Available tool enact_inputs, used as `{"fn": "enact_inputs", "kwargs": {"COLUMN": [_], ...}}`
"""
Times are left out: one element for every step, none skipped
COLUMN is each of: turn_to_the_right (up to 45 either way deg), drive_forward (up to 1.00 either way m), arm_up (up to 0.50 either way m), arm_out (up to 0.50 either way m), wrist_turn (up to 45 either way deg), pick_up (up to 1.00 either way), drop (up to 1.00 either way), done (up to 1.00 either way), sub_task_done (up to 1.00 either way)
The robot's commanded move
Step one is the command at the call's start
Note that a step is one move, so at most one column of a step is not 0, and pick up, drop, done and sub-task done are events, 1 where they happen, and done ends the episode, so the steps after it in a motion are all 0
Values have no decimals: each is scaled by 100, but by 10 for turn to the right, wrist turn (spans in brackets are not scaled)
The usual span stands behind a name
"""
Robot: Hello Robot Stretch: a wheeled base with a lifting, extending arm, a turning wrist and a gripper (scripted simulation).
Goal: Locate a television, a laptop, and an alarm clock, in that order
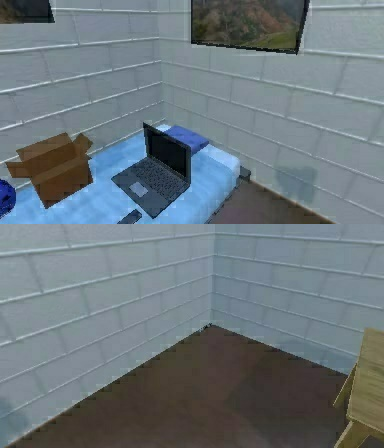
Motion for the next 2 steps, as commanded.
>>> {"fn": "enact_inputs", "kwargs": {"turn_to_the_right": [-150,0], "drive_forward": [0,0], "arm_up": [0,0], "arm_out": [0,0], "wrist_turn": [0,0], "pick_up": [0,0], "drop": [0,0], "done": [0,0], "sub_task_done": [0,100]}}
